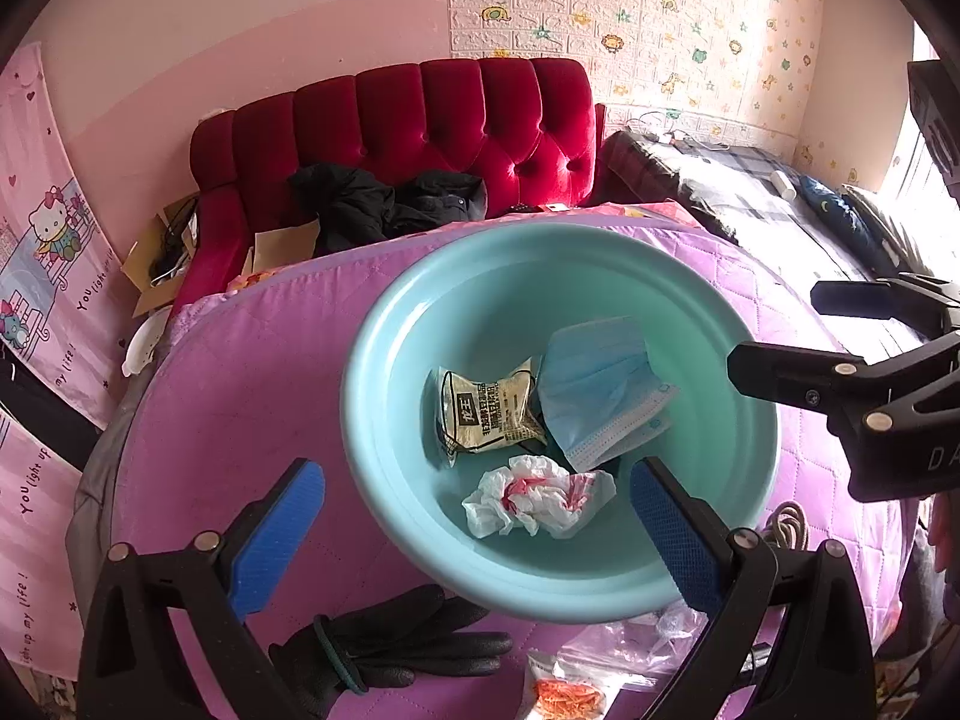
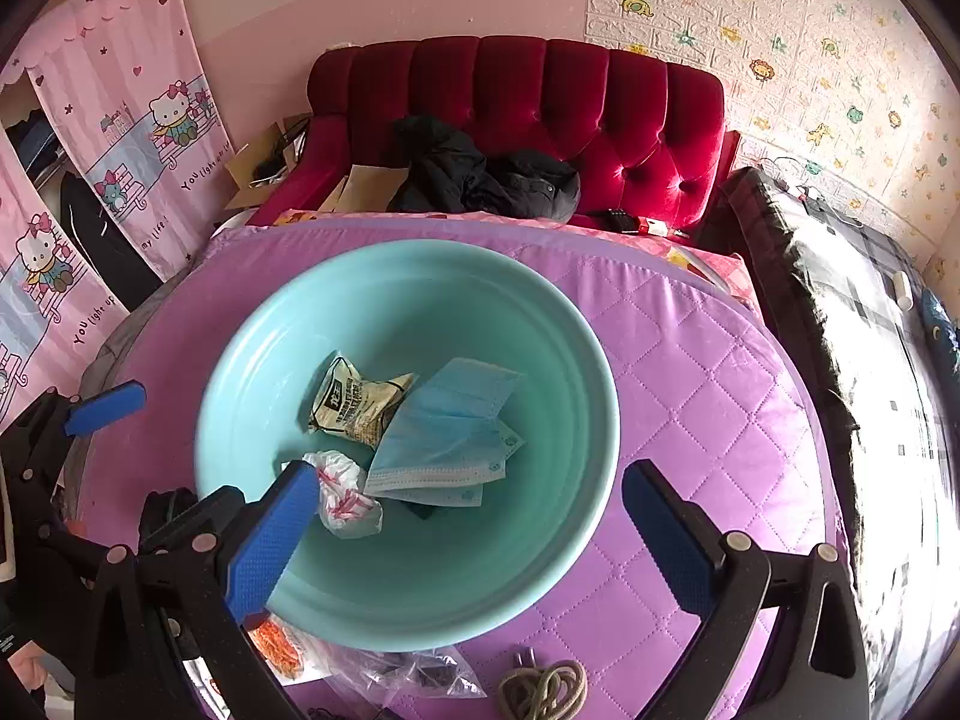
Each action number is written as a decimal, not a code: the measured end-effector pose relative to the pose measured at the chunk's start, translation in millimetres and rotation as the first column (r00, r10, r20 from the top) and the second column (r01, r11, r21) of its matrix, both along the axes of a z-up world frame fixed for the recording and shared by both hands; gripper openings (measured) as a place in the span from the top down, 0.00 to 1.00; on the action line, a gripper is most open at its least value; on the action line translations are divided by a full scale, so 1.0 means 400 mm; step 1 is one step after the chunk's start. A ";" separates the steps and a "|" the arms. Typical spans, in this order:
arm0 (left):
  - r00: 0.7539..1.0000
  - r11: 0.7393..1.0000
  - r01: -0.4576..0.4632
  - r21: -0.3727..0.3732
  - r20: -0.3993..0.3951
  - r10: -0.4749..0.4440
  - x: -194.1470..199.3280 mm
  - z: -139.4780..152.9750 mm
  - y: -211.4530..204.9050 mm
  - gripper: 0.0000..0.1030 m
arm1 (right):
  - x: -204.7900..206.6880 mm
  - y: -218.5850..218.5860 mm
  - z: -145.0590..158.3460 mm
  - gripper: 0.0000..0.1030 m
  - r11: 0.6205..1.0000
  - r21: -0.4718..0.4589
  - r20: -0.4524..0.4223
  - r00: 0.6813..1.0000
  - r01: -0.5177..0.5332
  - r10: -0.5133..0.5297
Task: Organize soft objects
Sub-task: 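Withdraw both tools over the bed and grasp the white snack packet with the left tool, then grasp the black flashlight with the right tool while the left tool holds the packet, then carry the white packet and black flashlight over the teal basin, then open both tools to drop the packet and flashlight into the basin, then withdraw both tools from the basin back over the bed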
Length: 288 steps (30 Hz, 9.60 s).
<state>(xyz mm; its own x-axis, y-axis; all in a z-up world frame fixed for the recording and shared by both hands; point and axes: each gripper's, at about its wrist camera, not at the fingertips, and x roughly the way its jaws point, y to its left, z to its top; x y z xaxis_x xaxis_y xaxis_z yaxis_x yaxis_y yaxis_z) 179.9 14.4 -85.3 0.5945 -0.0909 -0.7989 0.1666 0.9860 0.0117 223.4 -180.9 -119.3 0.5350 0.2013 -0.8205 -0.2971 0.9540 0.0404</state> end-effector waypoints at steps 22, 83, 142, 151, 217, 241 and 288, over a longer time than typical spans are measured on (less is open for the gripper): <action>1.000 0.999 0.016 0.029 0.007 -0.016 -0.238 -0.002 0.039 0.00 | -0.220 -0.042 0.012 0.00 0.999 -0.024 0.007 0.999 -0.037 0.037; 0.956 0.985 0.168 -0.031 -0.239 -0.170 -0.352 -0.306 0.035 0.68 | -0.430 -0.110 -0.230 0.00 1.000 -0.029 -0.139 0.990 0.006 -0.010; 0.973 0.994 -0.090 -0.068 -0.217 0.073 -0.454 -0.153 0.043 0.68 | -0.366 -0.006 -0.317 0.72 0.935 -0.044 -0.306 0.895 -0.353 0.324; 0.984 0.997 -0.034 -0.075 -0.178 0.020 -0.438 -0.111 0.013 0.68 | -0.387 -0.024 -0.275 0.72 0.949 -0.027 -0.294 0.910 -0.315 0.294; 0.992 0.993 0.111 -0.029 -0.063 -0.112 0.123 -0.032 -0.051 0.68 | 0.093 0.048 -0.059 0.71 0.994 0.027 -0.130 0.986 -0.102 0.104; 0.984 0.993 0.118 0.028 -0.139 -0.113 0.206 -0.151 -0.051 0.66 | 0.206 0.042 -0.187 0.64 0.998 0.051 -0.200 0.979 -0.039 0.049; 1.000 0.994 0.025 0.105 -0.001 -0.025 -0.151 0.007 -0.039 0.00 | -0.128 -0.030 -0.013 0.00 0.999 -0.007 -0.077 0.996 -0.047 0.046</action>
<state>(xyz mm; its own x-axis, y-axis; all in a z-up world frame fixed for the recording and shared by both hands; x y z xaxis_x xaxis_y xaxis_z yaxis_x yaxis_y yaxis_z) 119.5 -1.1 -82.6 0.5933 -0.0220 -0.8047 0.1914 0.9748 0.1145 172.4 -192.9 -124.3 0.4609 0.2170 -0.8605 -0.3377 0.9396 0.0561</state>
